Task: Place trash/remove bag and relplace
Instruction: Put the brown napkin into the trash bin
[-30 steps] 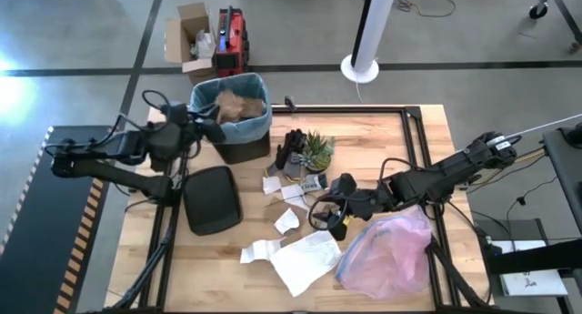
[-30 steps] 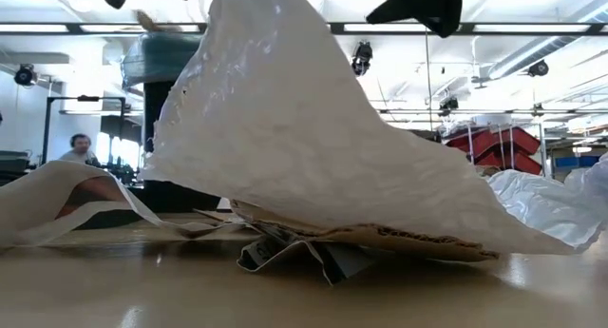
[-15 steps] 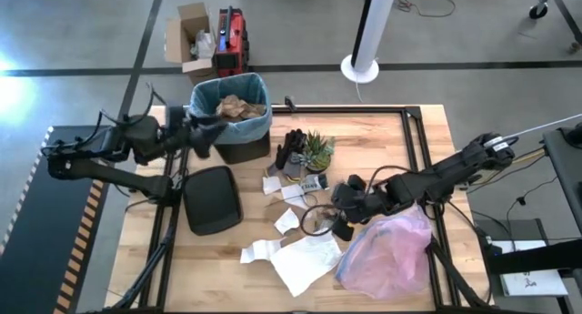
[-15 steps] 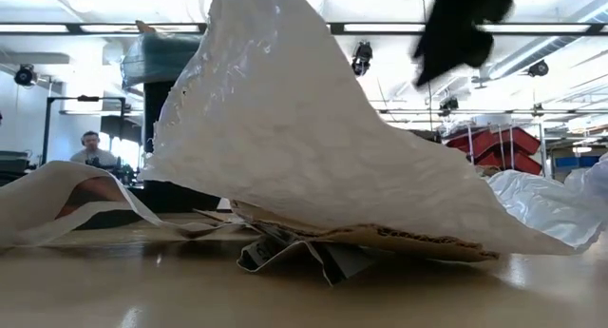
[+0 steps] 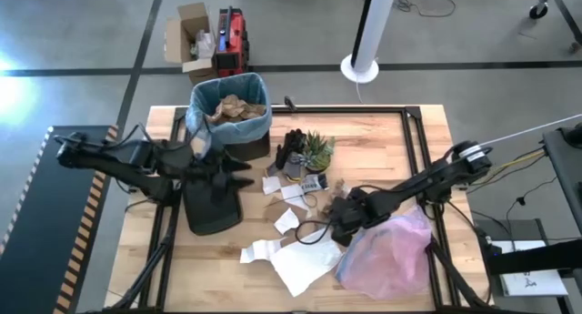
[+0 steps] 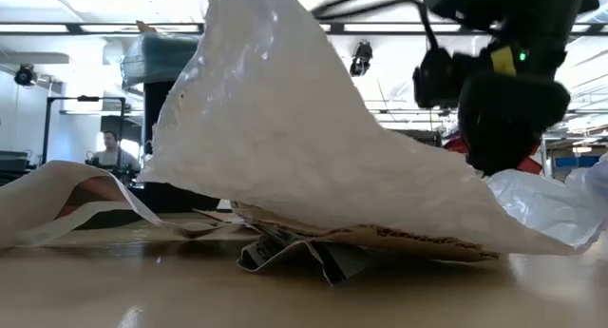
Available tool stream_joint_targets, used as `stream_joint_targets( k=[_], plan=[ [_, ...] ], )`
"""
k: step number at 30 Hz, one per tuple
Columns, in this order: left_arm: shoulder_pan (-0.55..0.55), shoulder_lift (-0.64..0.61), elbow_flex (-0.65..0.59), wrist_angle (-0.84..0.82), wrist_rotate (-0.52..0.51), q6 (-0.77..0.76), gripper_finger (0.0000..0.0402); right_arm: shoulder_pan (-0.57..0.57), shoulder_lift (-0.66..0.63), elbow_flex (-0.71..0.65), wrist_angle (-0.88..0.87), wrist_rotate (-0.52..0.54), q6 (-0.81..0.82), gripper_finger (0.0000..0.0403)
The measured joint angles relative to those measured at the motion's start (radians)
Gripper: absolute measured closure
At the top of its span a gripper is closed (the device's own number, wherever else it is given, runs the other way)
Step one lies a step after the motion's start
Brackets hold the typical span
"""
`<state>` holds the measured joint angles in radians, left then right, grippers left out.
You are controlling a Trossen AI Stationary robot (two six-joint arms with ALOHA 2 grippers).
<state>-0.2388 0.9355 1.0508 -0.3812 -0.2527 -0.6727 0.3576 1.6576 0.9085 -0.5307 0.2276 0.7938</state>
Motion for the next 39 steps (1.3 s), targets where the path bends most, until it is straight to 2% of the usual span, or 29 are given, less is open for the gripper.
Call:
stream_joint_targets(
  k=[2,5,10,11,18,24,30,36,39],
  plan=[
    [-0.029,0.026,0.001,0.075,0.0,0.03,0.0122,0.0,0.027,0.002,0.006,0.002,0.011,0.0217],
    [-0.065,0.055,0.001,0.101,0.002,0.041,0.0131,0.0,0.041,0.012,0.037,-0.012,0.015,0.026],
    [-0.092,0.06,0.002,0.111,0.0,-0.014,0.0154,0.002,-0.026,0.09,0.031,-0.056,-0.041,0.0377],
    [-0.095,0.058,0.002,0.117,0.0,-0.014,0.016,0.003,-0.047,0.111,0.016,-0.054,-0.061,0.0387],
    [-0.092,0.049,0.002,0.187,-0.031,0.098,0.0196,-0.017,-0.161,0.29,0.018,-0.021,-0.146,0.0389],
    [-0.091,0.068,0.002,0.395,-0.128,0.27,0.0202,-0.044,-0.177,0.466,0.02,-0.048,-0.254,0.0395],
    [-0.081,0.103,0.003,0.591,-0.1,0.324,0.0165,-0.06,-0.166,0.588,0.044,-0.177,-0.294,0.0395],
    [-0.081,0.149,0.002,0.613,-0.057,0.325,0.0111,-0.065,-0.166,0.621,0.049,-0.242,-0.266,0.0395],
    [-0.08,0.179,0.002,0.627,-0.044,0.382,0.0093,-0.07,-0.166,0.624,0.057,-0.272,-0.263,0.0396]
  ],
)
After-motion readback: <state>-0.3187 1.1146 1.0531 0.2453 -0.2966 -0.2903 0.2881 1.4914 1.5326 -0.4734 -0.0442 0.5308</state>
